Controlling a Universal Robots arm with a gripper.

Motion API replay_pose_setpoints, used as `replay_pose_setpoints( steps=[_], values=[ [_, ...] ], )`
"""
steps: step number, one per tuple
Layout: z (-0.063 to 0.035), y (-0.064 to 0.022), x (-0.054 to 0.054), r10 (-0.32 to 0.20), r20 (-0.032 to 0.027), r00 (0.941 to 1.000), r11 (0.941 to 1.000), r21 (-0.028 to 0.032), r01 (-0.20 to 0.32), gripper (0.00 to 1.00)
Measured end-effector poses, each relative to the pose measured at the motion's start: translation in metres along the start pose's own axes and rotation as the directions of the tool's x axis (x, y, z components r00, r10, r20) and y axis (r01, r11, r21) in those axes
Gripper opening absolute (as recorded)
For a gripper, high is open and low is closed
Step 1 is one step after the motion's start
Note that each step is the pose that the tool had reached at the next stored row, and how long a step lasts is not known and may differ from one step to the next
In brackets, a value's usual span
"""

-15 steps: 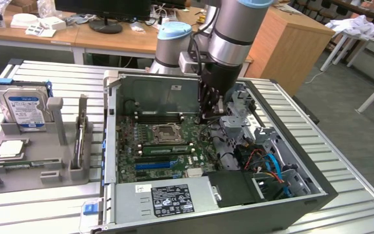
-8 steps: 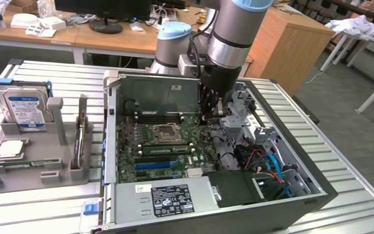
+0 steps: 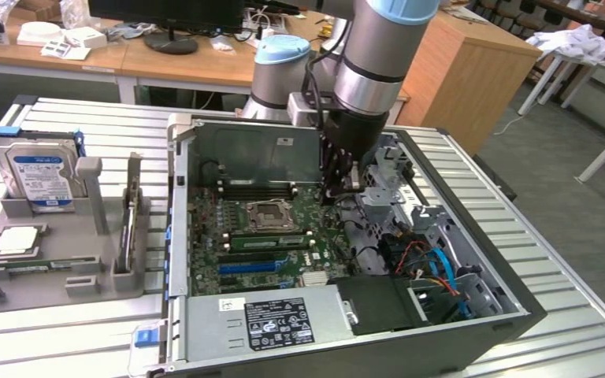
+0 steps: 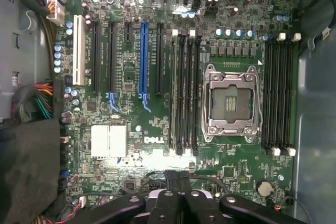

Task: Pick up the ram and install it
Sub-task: 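Press down the ram until it locks into place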

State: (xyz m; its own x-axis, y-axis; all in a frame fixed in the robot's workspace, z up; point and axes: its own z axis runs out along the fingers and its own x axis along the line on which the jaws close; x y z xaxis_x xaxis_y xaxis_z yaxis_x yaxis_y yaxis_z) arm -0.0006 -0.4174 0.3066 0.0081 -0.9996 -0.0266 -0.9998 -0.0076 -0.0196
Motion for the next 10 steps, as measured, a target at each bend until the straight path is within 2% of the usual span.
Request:
replay_pose_setpoints(
  steps=[8,10],
  values=[
    [0.0022,0.0,0.0001,0.0,-0.0001,1.0,1.0,0.0019,0.0,0.11],
    [0.0022,-0.0002,0.0,0.0,-0.0002,1.0,1.0,-0.0026,0.0,0.11]
  ],
)
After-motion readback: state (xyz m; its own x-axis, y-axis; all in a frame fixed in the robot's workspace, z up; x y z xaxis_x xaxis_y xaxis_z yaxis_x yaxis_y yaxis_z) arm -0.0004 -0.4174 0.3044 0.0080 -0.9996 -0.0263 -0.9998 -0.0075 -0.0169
